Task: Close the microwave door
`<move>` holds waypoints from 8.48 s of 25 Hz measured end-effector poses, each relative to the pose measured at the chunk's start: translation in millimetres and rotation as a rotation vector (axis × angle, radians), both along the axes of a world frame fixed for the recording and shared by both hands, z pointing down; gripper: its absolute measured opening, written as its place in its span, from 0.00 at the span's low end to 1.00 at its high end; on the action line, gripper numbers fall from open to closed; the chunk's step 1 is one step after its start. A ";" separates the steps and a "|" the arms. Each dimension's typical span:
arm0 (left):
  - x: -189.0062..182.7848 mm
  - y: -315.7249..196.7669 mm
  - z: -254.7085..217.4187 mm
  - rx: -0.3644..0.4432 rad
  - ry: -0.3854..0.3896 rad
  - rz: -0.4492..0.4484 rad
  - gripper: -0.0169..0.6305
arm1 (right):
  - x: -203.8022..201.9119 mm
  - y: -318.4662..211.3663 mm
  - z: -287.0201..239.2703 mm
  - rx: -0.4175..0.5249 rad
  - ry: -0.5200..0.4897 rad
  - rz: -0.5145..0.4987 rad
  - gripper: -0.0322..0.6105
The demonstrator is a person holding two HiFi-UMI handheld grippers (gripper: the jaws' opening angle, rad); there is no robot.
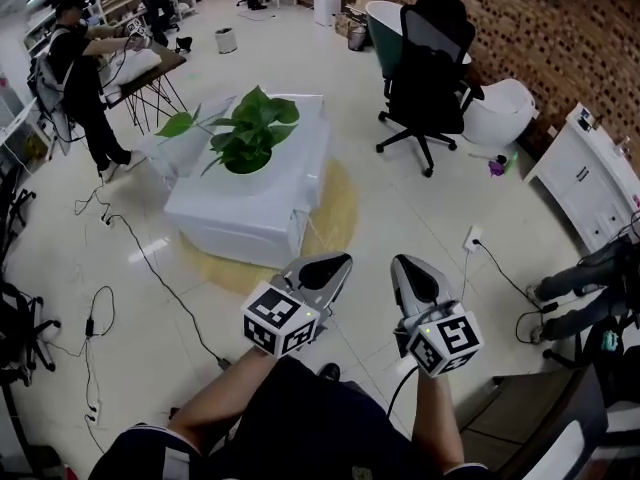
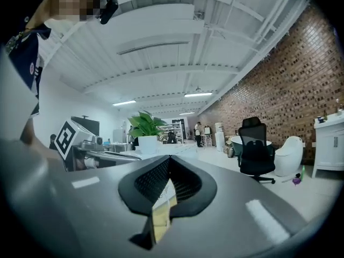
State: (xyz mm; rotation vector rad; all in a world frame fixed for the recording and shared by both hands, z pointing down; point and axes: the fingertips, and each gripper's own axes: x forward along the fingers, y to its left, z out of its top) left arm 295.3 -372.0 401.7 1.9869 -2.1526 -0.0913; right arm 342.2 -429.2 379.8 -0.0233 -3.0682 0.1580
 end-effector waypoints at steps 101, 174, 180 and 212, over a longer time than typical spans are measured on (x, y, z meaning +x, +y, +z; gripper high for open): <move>-717.4 353.5 20.3 0.022 0.023 0.087 0.05 | -710.1 429.9 -9.7 0.030 -0.046 -0.109 0.05; -379.5 186.4 74.8 -0.135 -0.127 0.937 0.05 | -346.9 289.4 21.1 -0.054 0.037 0.992 0.05; -377.9 184.1 71.4 -0.125 -0.135 0.930 0.05 | -336.8 278.7 16.0 -0.047 0.019 0.994 0.05; -383.3 175.9 23.1 -0.021 -0.141 0.813 0.04 | -350.2 254.9 11.7 -0.031 0.022 0.835 0.05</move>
